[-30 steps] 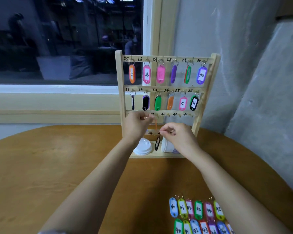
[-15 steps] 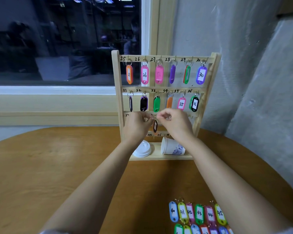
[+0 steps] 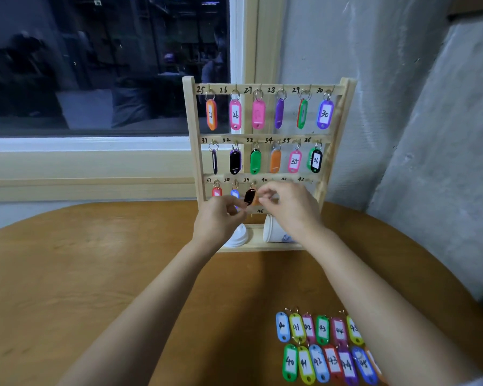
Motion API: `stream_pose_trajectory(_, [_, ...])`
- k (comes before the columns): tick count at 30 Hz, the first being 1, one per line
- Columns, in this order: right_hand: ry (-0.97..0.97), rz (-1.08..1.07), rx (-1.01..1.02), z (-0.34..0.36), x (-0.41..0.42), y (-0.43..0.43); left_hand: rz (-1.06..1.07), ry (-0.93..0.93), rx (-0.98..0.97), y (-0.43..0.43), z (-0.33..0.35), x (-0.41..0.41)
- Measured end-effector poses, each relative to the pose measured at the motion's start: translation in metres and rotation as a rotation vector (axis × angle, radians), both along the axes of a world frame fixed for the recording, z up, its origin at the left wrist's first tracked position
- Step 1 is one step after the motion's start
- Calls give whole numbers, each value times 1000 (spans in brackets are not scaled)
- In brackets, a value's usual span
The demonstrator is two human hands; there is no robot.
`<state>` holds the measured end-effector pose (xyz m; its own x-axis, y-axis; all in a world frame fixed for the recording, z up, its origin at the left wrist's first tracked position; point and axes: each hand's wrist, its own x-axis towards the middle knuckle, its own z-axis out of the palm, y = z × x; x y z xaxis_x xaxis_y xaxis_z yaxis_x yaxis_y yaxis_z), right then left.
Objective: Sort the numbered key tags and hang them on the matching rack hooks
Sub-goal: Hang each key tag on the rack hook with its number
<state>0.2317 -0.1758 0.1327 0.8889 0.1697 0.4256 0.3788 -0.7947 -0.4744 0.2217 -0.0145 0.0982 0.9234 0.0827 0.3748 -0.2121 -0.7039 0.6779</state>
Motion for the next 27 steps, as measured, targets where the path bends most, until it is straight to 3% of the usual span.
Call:
stream_pose_trajectory(8, [207,46,-39,-67,-74,-50,-175,266,62,-14,-70,-63])
stream_pose_trajectory(13, [312,-6,-51,-95,-102,-77,-239,339,174,-38,-98,-87])
stream_pose_trajectory(20, [351,-25,-31,-104,-123,-96,-289,302,223,-68,-103,-91])
stream_pose_trajectory(27, [390,5,-10,-113,-129,-93,-198,255,222,-72,-107,-91])
